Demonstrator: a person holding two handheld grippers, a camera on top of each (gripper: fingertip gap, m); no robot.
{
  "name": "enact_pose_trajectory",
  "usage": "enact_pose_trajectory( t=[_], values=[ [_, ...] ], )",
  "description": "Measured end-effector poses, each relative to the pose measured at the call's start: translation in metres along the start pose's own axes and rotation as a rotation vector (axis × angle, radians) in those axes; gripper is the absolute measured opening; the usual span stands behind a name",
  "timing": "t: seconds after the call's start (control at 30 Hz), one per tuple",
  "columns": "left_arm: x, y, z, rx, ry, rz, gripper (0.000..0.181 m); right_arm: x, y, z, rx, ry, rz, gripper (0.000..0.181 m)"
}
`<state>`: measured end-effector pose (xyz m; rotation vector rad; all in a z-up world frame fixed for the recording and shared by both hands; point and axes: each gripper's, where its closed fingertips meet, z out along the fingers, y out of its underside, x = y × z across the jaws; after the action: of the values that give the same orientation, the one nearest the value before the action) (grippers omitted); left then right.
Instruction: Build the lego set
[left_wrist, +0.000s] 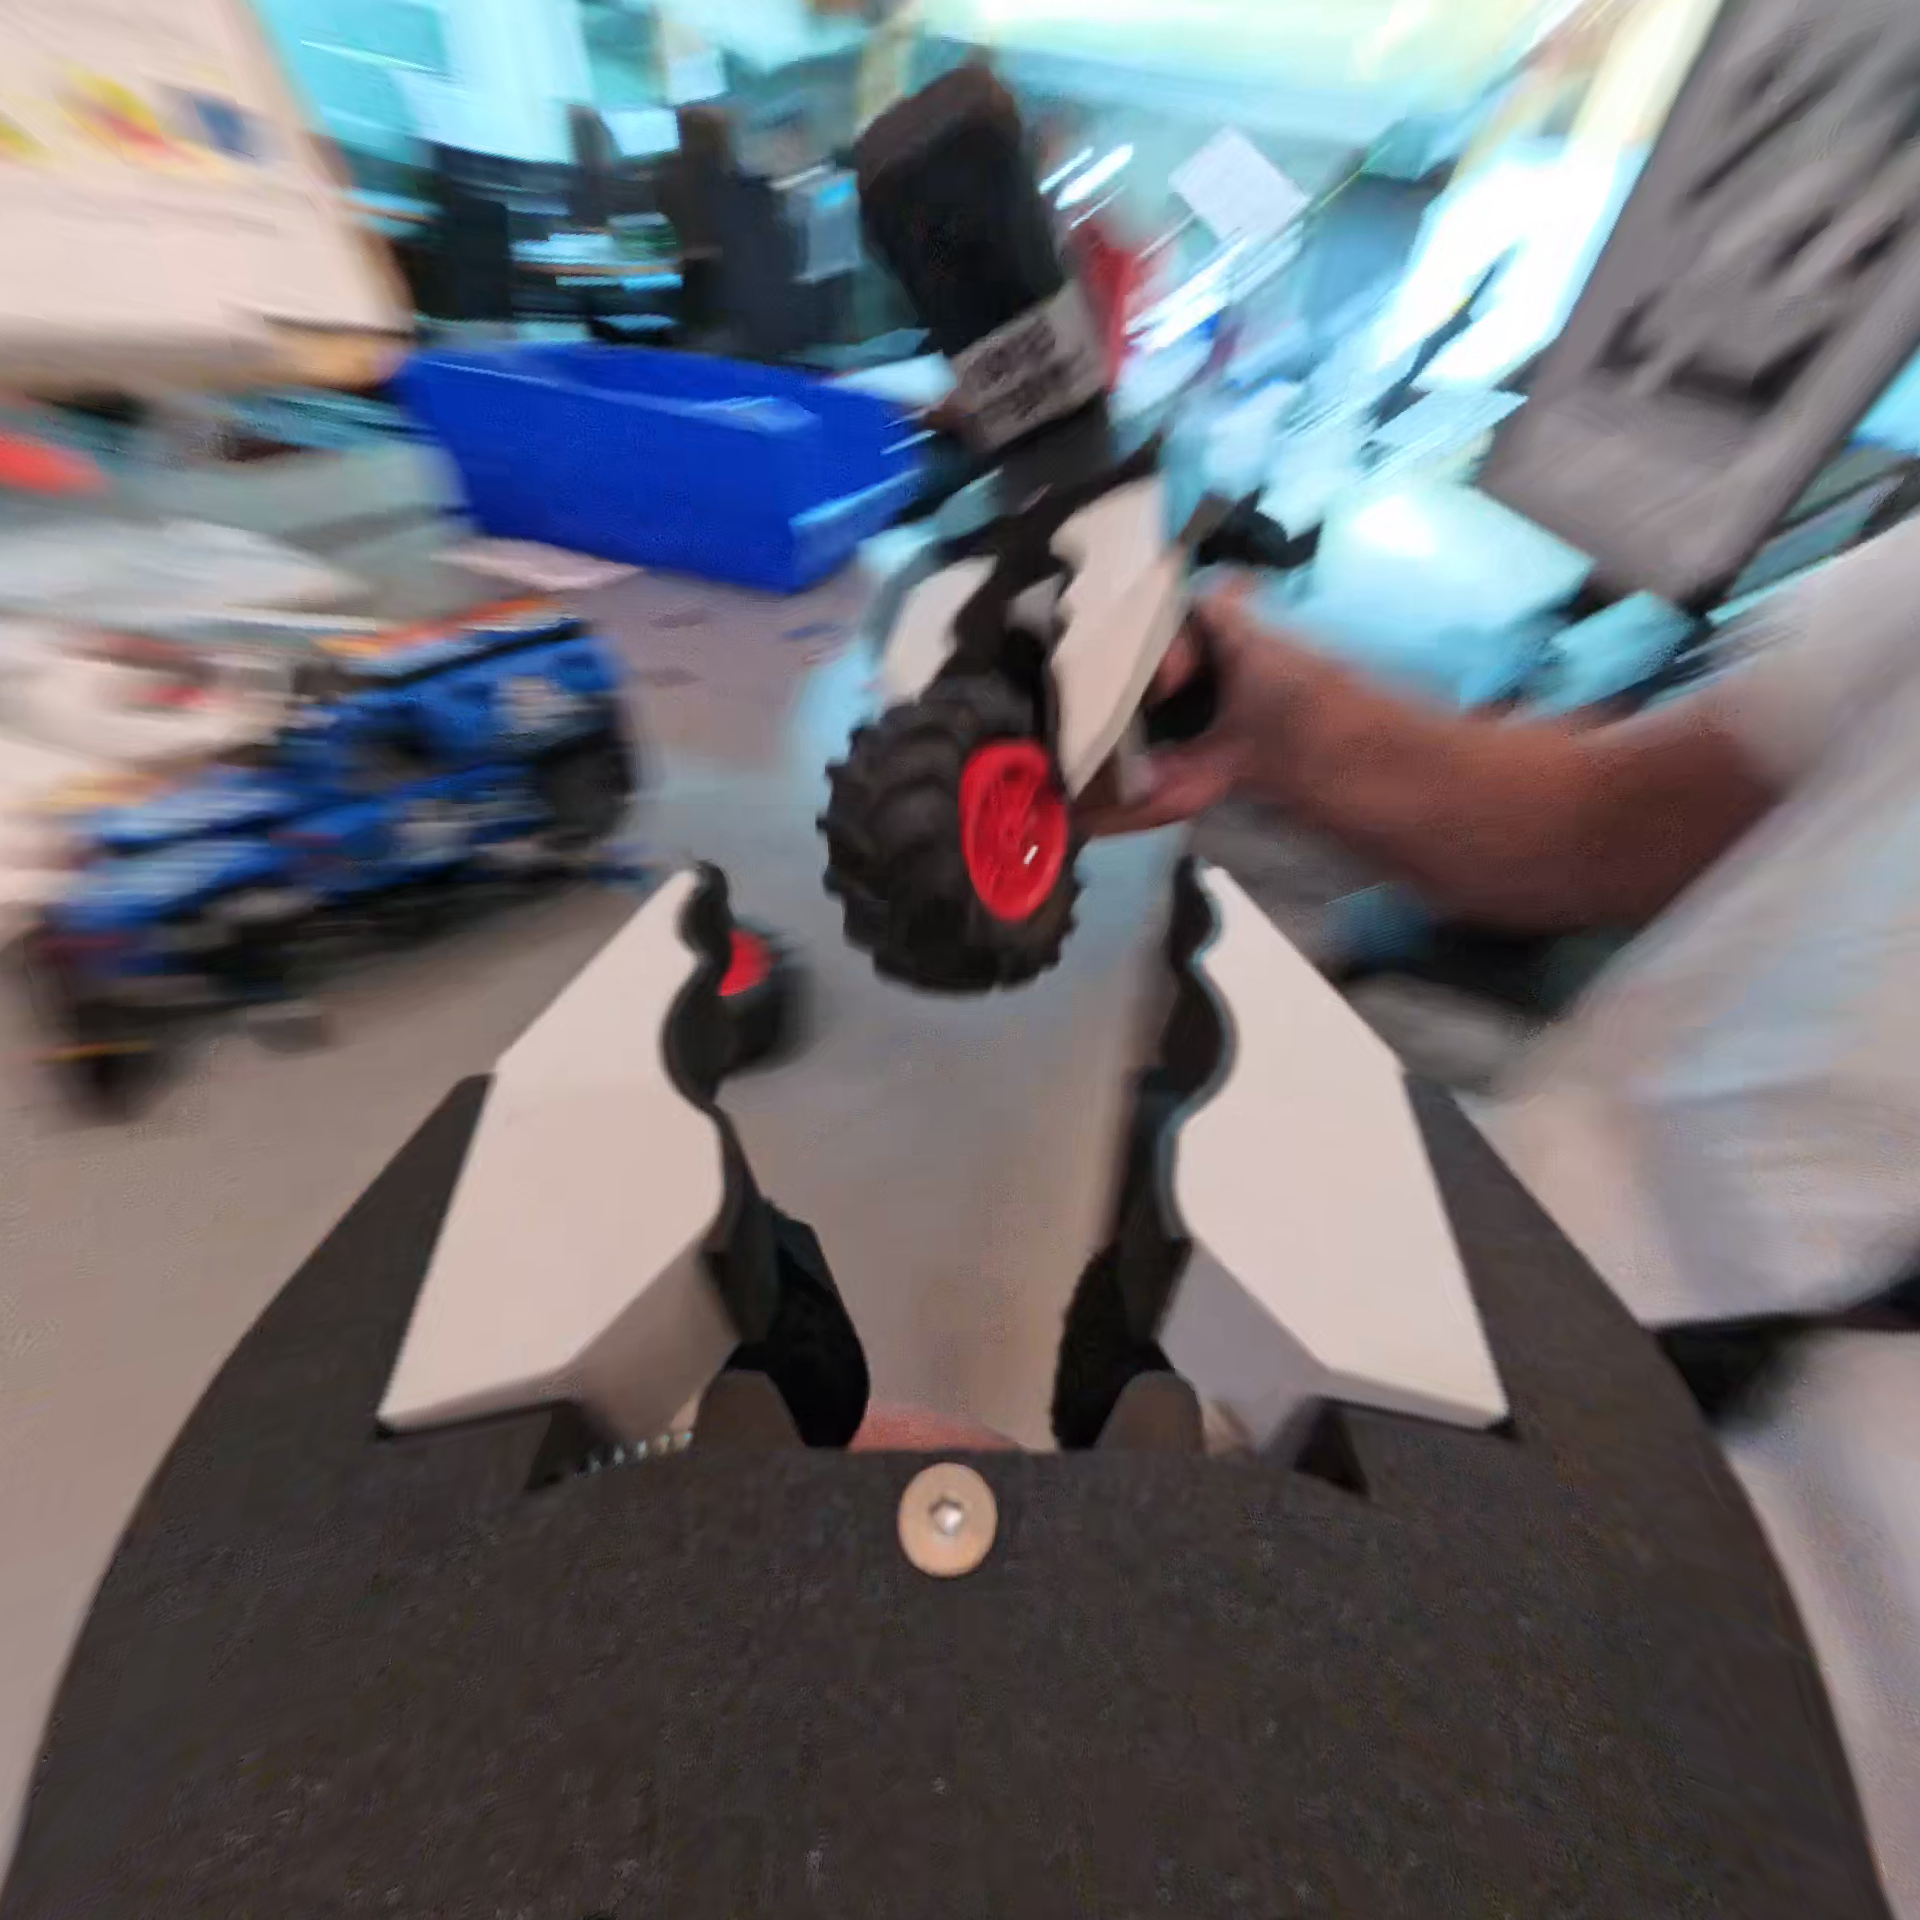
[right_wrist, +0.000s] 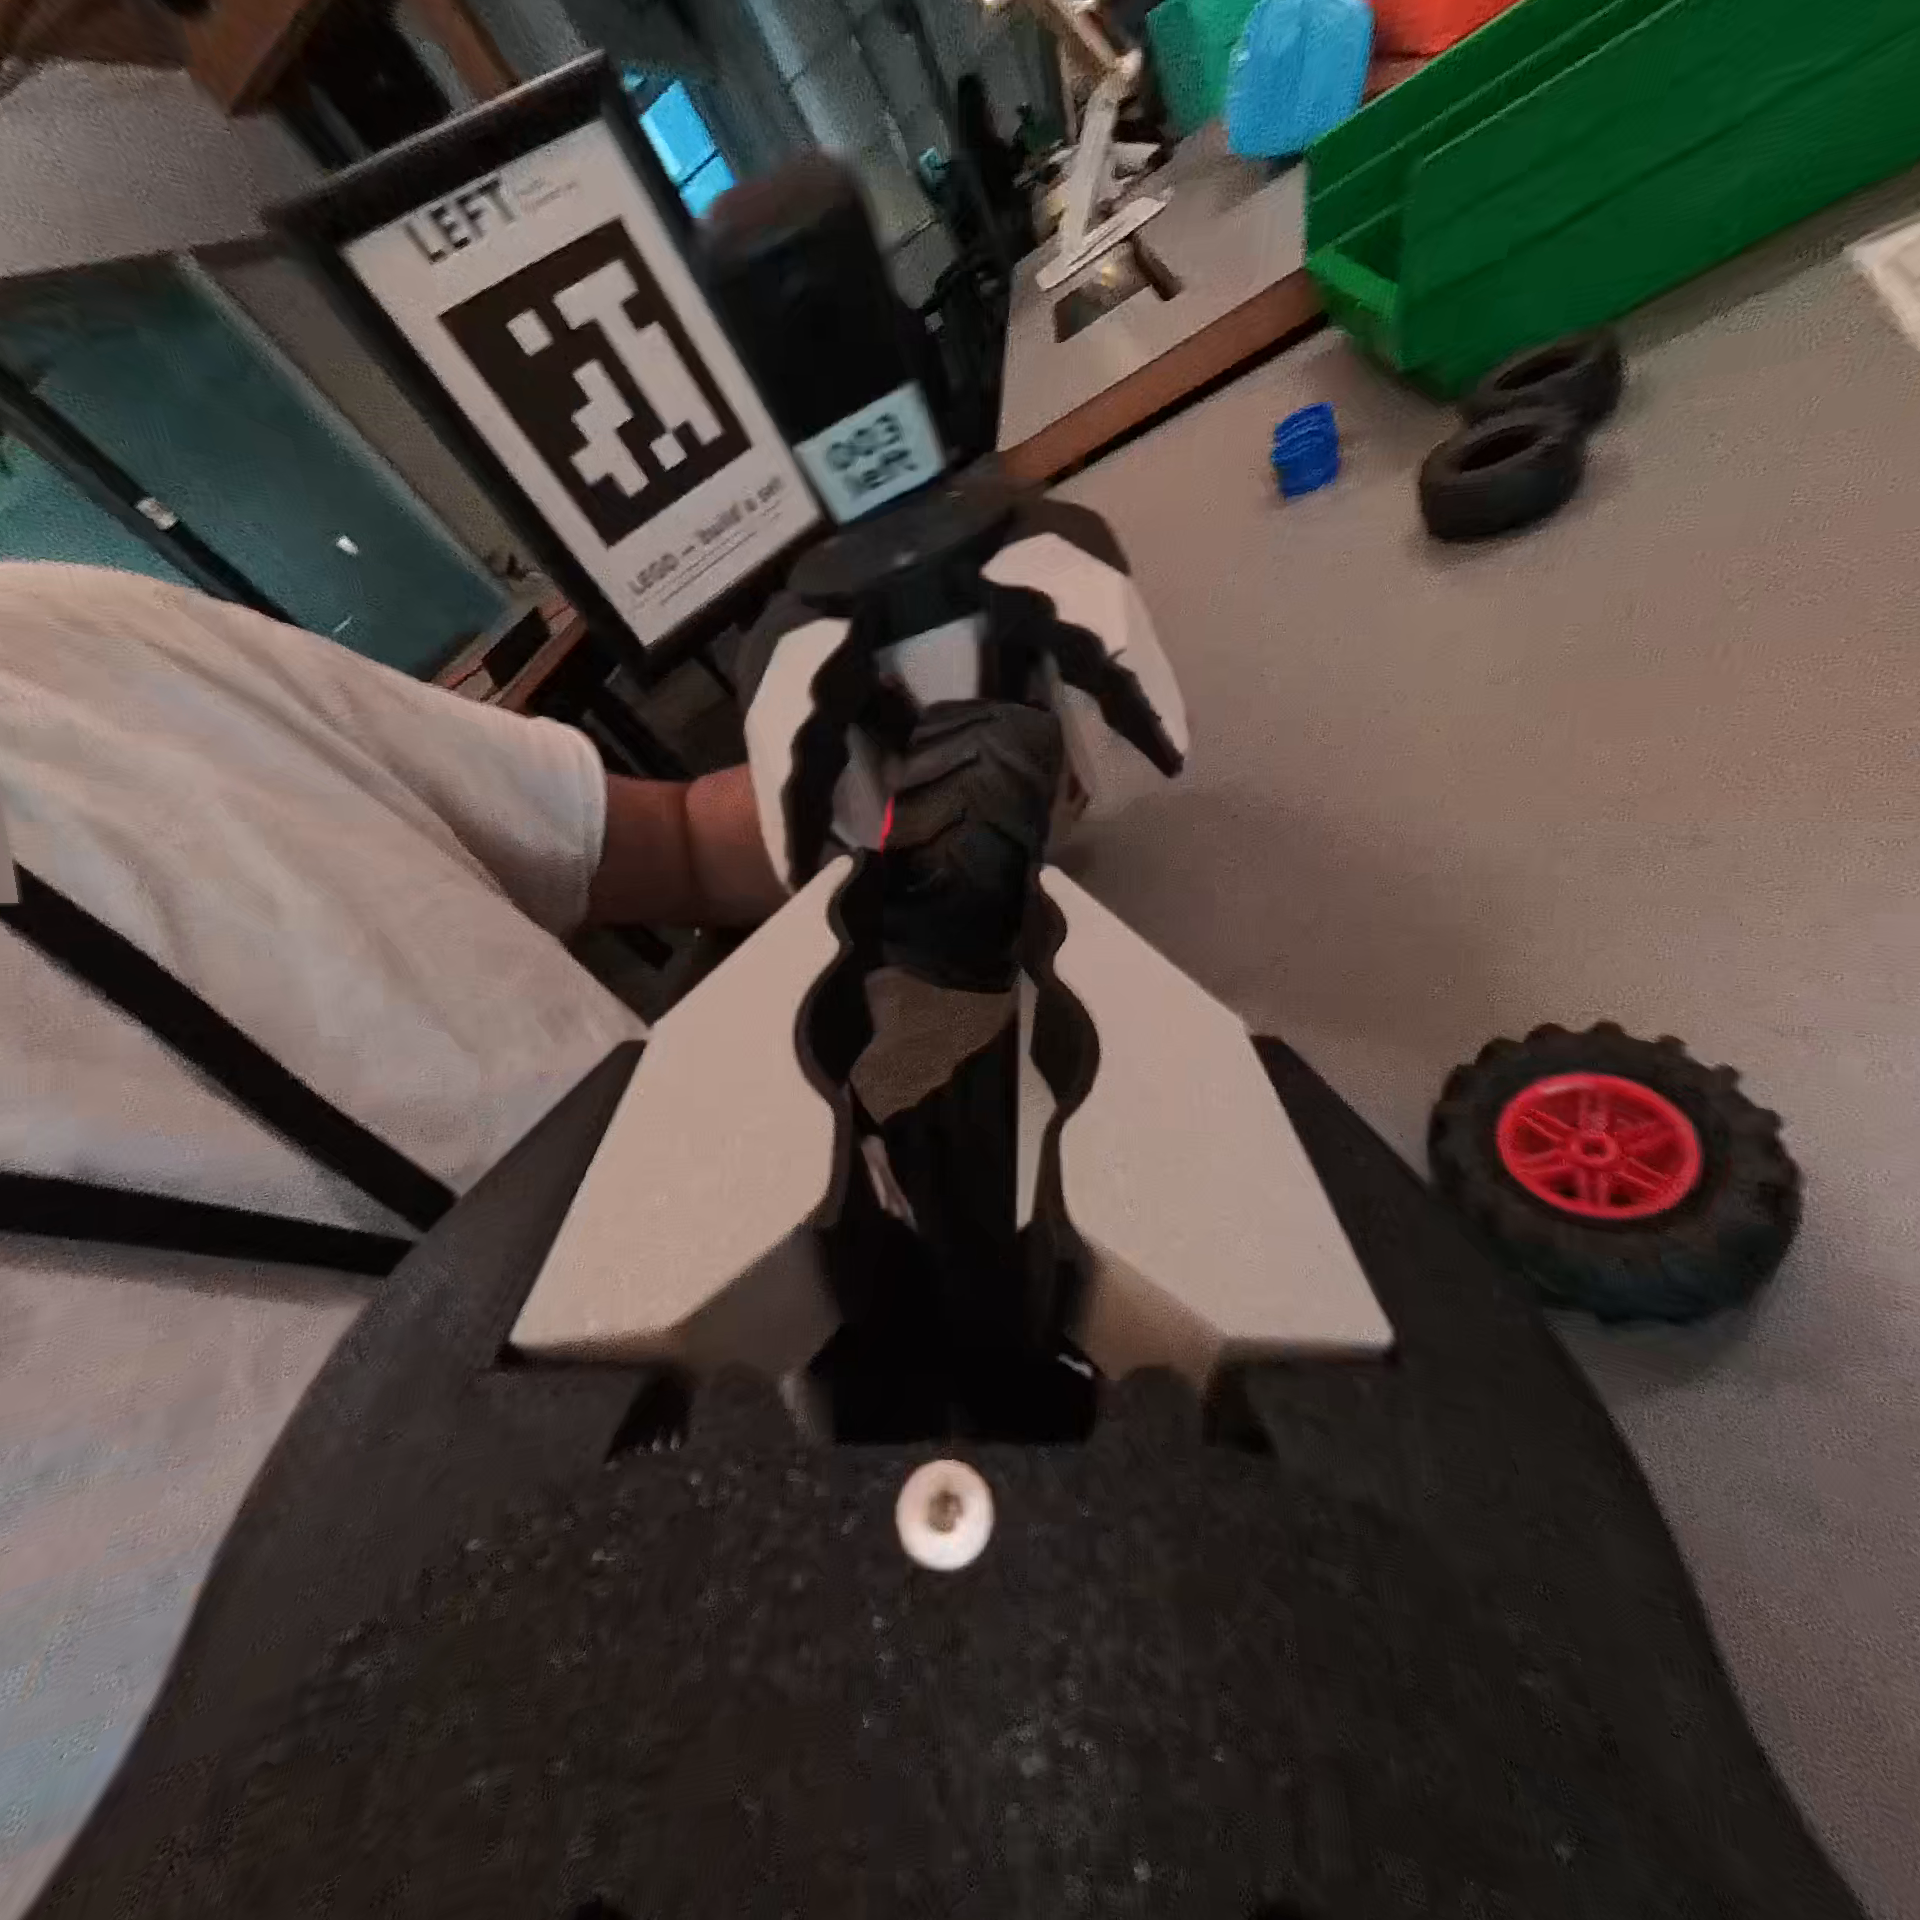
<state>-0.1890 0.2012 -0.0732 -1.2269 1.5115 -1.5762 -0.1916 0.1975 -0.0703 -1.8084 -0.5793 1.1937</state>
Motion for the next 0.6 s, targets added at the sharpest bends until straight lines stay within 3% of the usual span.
enact_pose_trajectory(
  t=[0.07,0.17,0.37,0.6],
  values=[
    [0.012,-0.008,-0.004,0.087,0.188,-0.182,0.056,-0.013,0.006,0.005,-0.048,-0.046,-0.049,0.026],
    [0.021,0.006,0.0,0.031,0.231,-0.165,0.028,-0.014,0.009,0.007,-0.06,-0.039,-0.065,0.026],
    [0.017,0.009,0.0,0.01,0.156,-0.082,0.027,-0.012,0.008,0.009,-0.058,0.025,-0.071,0.026],
    [0.0,0.01,0.003,-0.002,-0.002,-0.03,0.023,0.006,0.003,0.003,-0.082,0.278,-0.155,0.025]
  ],
)
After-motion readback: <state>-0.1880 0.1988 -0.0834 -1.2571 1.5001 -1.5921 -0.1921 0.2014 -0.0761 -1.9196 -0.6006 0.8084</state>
